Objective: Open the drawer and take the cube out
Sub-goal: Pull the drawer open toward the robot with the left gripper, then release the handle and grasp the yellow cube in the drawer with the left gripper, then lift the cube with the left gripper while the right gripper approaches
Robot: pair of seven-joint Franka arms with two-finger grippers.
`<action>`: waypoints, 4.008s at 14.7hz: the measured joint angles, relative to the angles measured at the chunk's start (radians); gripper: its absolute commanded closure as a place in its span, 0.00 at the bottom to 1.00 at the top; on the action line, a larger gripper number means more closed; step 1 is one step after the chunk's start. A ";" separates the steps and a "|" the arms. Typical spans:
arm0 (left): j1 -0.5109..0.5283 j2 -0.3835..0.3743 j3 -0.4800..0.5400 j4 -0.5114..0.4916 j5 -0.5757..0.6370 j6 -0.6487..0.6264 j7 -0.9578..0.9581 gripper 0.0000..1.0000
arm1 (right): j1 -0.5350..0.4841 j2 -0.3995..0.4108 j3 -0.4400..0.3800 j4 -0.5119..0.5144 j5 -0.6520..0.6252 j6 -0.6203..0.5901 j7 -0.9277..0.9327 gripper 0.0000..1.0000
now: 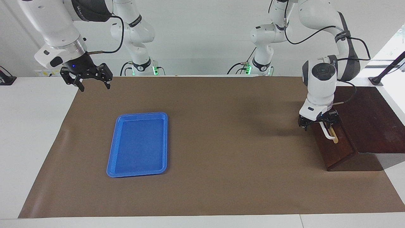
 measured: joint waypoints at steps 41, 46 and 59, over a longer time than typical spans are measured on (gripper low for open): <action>0.052 -0.063 0.021 0.141 -0.376 -0.272 -0.720 0.00 | 0.000 -0.001 0.002 -0.010 0.048 0.000 0.077 0.00; 0.052 -0.087 0.021 0.048 -0.376 -0.185 -0.767 0.00 | 0.018 -0.003 0.005 -0.045 0.092 -0.006 0.222 0.00; 0.051 -0.095 0.019 0.120 -0.479 -0.182 -0.795 0.92 | 0.327 0.138 0.015 -0.263 0.455 0.368 1.147 0.00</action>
